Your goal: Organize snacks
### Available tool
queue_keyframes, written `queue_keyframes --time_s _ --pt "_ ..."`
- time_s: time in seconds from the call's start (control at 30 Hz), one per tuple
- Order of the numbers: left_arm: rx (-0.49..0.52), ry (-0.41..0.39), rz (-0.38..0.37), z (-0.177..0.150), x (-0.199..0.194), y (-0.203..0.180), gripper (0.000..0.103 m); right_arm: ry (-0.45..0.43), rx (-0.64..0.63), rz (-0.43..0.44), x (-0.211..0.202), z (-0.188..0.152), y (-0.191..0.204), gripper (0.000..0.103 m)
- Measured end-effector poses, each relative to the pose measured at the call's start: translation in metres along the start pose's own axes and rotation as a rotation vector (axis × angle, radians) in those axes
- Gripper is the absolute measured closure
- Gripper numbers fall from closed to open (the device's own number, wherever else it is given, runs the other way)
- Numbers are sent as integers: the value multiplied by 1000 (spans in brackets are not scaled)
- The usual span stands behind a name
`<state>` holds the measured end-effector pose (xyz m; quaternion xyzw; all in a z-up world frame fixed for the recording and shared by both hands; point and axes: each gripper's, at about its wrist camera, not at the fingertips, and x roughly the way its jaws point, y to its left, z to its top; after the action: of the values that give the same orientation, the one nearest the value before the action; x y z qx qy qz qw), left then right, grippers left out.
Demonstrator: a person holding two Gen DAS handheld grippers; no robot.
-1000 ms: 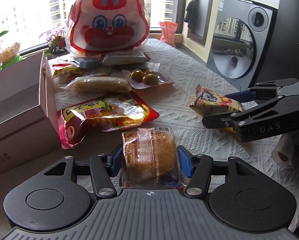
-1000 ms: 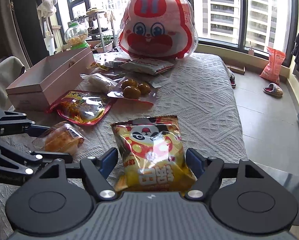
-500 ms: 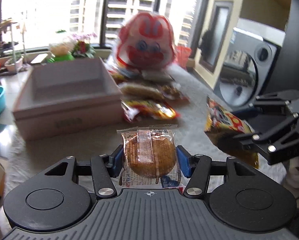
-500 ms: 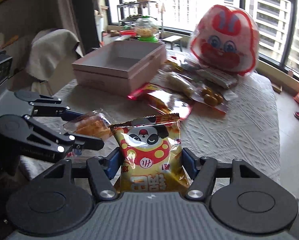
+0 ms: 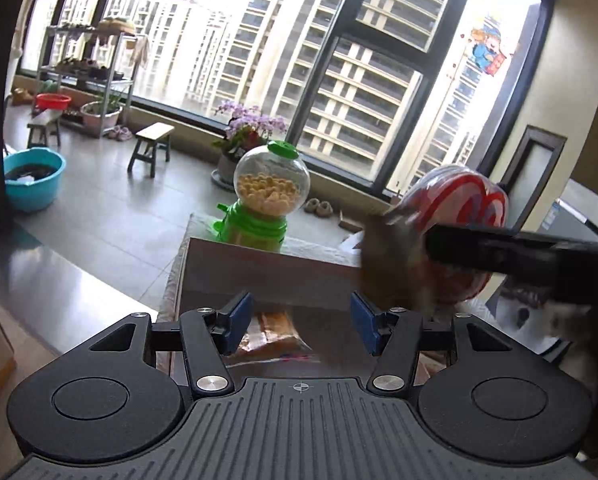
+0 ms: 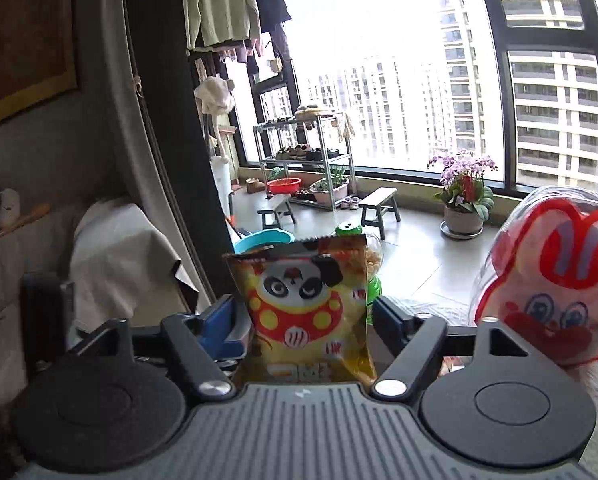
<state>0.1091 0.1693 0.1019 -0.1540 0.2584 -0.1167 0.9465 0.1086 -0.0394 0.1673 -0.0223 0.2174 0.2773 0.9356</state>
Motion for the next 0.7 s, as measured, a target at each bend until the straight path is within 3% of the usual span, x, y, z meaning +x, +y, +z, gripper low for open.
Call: queue_keyframes --time_s 0.13,0.2,0.3,0.4,0.43,0.47,0.5,0.57,0.7 --pt "67 -41 44 -10 -34 -11 43 123 -90 -54 47 -9 -4 22" --pt "61 -29 -26 -20 -41 -25 43 120 -48 -31 44 -12 -23 22" --pt "83 47 -168 -44 -42 -60 43 112 33 -93 35 -18 -65 22" --pt "159 143 -275 -75 -35 -91 43 184 147 -121 28 -40 -108 23" --pt "172 181 -279 -84 -30 -98 43 219 173 -103 26 -54 -119 23" --pt "183 216 -268 -95 -23 -101 43 248 172 -97 26 -66 -125 30" --pt "189 238 -252 -101 -17 -104 43 279 148 -96 26 -79 -128 46" --pt "163 275 -210 -112 -2 -96 43 345 78 -95 31 -97 -128 60" --pt "78 303 -179 -117 14 -87 43 333 37 -124 35 -107 -125 60"
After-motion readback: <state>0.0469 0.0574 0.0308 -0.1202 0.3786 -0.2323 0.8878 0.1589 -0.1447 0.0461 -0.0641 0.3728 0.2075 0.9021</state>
